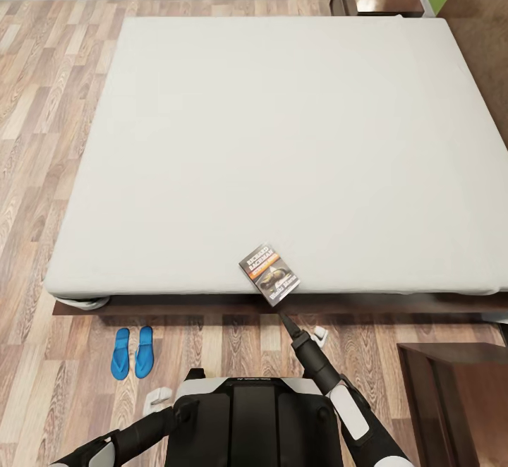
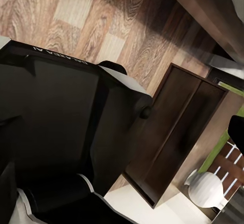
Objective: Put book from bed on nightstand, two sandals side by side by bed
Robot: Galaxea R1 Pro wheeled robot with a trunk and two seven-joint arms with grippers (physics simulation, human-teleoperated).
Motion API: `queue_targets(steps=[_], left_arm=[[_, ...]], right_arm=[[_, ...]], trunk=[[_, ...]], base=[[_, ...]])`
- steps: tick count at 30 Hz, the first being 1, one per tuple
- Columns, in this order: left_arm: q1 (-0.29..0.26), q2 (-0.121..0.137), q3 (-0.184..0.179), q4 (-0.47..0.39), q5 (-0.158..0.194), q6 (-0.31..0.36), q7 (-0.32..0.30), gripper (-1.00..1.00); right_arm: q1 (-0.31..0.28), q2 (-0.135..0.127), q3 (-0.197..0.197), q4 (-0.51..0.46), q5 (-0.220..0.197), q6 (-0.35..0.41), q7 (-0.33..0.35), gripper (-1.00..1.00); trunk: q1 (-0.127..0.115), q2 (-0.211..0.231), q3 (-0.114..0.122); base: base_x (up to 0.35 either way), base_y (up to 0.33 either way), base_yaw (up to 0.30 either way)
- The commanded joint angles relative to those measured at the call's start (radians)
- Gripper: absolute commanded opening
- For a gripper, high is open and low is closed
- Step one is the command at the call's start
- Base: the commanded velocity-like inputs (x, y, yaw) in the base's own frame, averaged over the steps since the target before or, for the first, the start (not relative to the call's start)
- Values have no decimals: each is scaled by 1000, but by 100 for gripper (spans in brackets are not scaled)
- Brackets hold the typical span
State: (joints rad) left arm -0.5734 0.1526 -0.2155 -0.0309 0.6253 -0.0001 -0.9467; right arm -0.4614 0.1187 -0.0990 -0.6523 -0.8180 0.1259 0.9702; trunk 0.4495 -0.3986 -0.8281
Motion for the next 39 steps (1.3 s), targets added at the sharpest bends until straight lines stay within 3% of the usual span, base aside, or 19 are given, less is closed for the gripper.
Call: queue_targets(steps=[1,35,39], left_arm=[[0,0,-8,0,8,0,-3,100],[0,-1,-9,0,8,0,-3,100],[0,-1,-9,0,8,0,-3,100]], right_arm=[[0,1,-4,0,-4,10,5,100],[0,1,-4,0,-4,10,4,100],[0,1,-4,0,-4,10,4,100]], trunk=[[1,-1,-1],[1,-1,-1],[16,-29,-13]], base=[[0,0,0],[20,0,0],[0,0,0]])
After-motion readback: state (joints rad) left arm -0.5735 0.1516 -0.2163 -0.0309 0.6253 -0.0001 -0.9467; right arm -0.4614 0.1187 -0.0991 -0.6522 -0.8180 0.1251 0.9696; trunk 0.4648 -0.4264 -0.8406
